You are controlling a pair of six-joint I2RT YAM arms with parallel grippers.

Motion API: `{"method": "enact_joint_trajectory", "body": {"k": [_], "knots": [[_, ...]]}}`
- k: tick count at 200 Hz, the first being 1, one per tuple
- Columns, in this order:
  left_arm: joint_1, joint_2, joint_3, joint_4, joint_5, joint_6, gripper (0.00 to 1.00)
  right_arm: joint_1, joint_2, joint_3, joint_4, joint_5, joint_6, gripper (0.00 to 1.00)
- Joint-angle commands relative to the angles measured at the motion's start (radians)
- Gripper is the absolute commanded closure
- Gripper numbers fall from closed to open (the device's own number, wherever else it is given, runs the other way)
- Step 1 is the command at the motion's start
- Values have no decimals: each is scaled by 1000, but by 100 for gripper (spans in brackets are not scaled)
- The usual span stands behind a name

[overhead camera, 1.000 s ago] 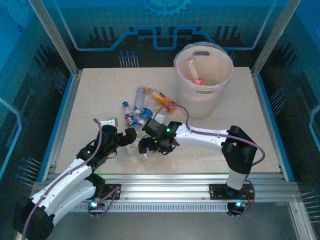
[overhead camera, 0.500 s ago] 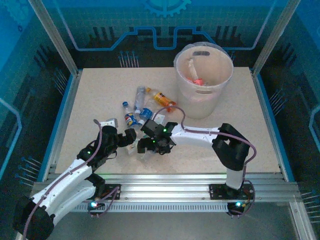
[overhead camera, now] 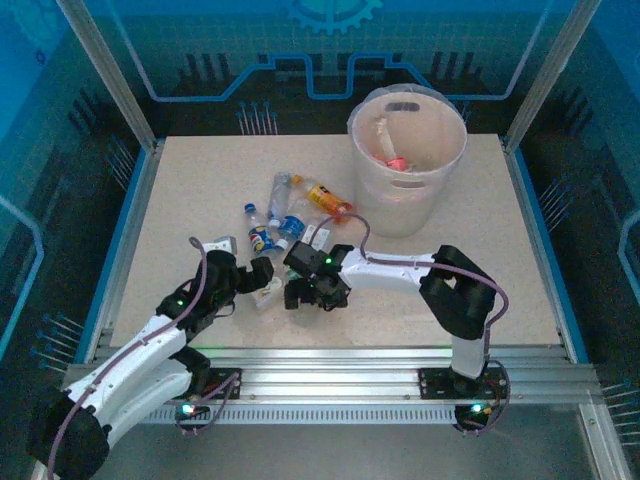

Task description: Put the plastic bottles in the bin

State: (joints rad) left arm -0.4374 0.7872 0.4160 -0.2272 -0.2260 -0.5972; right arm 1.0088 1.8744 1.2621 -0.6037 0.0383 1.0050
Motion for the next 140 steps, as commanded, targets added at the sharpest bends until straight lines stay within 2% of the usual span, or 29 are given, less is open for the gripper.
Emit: {"method": "enact_joint_trajectory", "body": {"k": [1,51,122,140], "knots": [[6,7,2,25,20,-4,1,-28,-22,-35,-48,28,-11,7],[7,10,8,32,25,0,1,-35,-47,-51,-107,85,-46,9],[6,12,9,34,27,6,1,-74,-42,-74,-115,124,-92,21],[6,12,10,33,25,9,1,-81,-50,-88,-114,131,-98,27]]}}
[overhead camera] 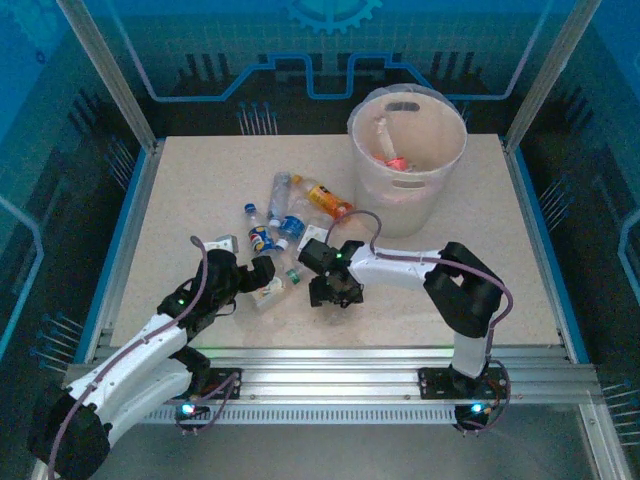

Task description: Put the plastic bottles in the bin

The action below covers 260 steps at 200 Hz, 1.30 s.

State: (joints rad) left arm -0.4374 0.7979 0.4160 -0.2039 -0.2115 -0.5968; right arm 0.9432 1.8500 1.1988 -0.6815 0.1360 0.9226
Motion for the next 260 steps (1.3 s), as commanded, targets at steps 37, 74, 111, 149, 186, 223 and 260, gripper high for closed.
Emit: {"method": "enact_joint_trajectory", "body": {"k": [37,74,111,149,186,223,260], "knots": [[7,1,15,13,9,9,1,-30,-45,-52,-28,50,-30,39],[6,4,18,15,0,11,1,-29,-107,-61,-49,102,-66,50],[7,8,28,26,-6,15,1,-29,-209,-32,-103,160,-129,55],[7,6,39,29,-14,33,1,-27,-318,60,-173,187,-227,60],[6,-8,41,43,-23,52,1,-30,-400,199,-225,221,-339,60],[6,-35,37,67,-17,69,1,-75,-429,382,-255,278,-473,59],[6,-41,49,72,19,89,1,-212,-401,543,-236,247,-567,58]]}}
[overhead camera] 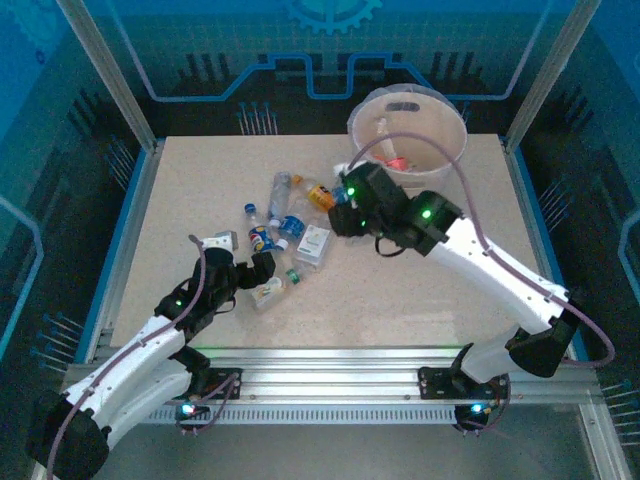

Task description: Put the plastic bottles in the bin

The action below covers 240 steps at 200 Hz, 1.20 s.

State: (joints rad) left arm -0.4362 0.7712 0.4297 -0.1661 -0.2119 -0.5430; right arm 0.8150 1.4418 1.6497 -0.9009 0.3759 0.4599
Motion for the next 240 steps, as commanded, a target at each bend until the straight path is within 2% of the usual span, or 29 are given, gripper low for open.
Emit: {"method": "enact_joint_trajectory", "body": {"k": [1,48,108,158,188,240], "knots": [[5,-15,35,34,21,36,1,-89,9,95,-17,6,-107,58],[5,-32,58,28,57,64,1,-272,156,346,-31,-17,-187,59],[5,-29,79,-3,120,142,1,-452,384,586,-128,-50,-190,57],[2,66,183,-156,251,270,1,-516,532,693,-207,-40,-203,55],[-7,129,224,-199,270,281,1,-540,583,700,-226,-35,-208,51],[-23,179,264,-264,256,273,1,-566,642,696,-250,-42,-210,32]]}}
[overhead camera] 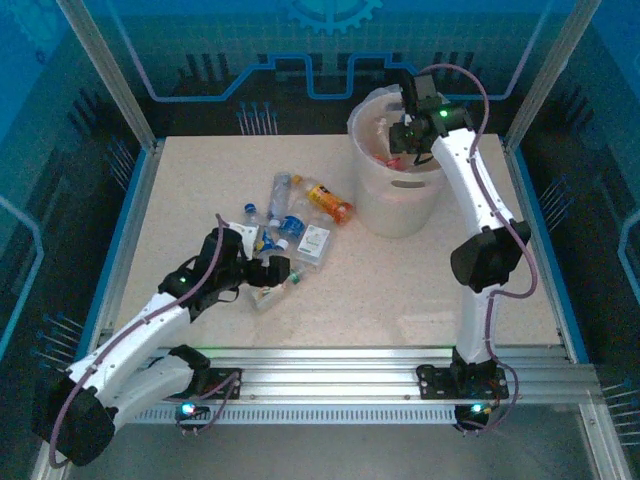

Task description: Put the plastic bottles in the bin

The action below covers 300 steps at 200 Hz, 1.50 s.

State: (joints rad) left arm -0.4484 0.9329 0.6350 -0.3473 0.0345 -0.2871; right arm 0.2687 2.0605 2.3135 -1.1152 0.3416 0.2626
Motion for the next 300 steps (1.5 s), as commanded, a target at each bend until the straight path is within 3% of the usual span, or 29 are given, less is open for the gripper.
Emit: {"method": "enact_joint_trajectory", "body": {"k": [1,71,82,134,153,178,226,300], "knots": [[-11,18,60,-85,9,17,1,-20,24,31,-36,-8,-13,32],[-39,18,90,-224,2,29,1,-25,-12,26,-18,-30,-10,12],[-42,21,95,-240,2,43,1,-25,-31,26,-17,-35,-11,0],[-84,112,162,-347,-54,103,1,-17,-163,-32,3,-51,-1,0],[-94,165,195,-355,-28,132,1,-6,-244,-122,33,-43,26,0],[-122,232,250,-396,-73,154,1,11,-369,-293,106,-30,75,0],[-165,327,299,-476,-199,78,1,33,-580,-524,202,-9,128,0],[-244,421,278,-497,-350,-63,1,52,-763,-677,284,16,144,0]]}}
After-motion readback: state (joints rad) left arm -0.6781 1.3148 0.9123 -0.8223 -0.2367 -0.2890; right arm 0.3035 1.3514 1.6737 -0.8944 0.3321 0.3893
